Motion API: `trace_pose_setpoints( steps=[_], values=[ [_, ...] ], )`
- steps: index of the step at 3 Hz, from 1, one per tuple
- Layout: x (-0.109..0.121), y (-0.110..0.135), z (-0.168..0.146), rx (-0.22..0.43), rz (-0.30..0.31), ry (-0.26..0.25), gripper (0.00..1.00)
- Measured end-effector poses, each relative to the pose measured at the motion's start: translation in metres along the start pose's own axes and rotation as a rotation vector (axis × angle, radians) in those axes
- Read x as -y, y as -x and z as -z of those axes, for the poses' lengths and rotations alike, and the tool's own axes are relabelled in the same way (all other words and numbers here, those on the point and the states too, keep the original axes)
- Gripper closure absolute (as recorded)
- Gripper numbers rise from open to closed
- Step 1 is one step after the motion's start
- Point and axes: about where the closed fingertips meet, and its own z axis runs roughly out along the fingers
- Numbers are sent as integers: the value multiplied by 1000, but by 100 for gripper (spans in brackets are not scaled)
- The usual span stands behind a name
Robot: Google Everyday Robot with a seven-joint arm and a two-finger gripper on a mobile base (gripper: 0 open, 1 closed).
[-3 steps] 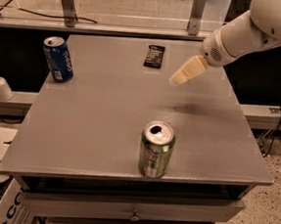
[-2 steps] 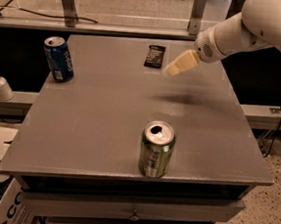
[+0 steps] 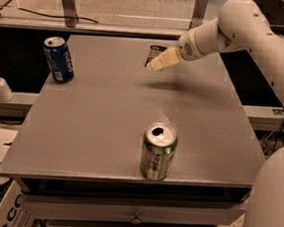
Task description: Move rxbar chocolate near pepsi can
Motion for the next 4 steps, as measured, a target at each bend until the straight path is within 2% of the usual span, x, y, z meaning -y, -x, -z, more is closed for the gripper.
trace_pose_setpoints(
  steps=[1,2,3,4],
  values=[
    [6,6,-30,15,-33,16,0],
    [19,7,-48,33,-71,13,0],
    [25,7,-59,43,-84,7,18],
    [30,-2,-61,40,-96,-4,42]
  ],
)
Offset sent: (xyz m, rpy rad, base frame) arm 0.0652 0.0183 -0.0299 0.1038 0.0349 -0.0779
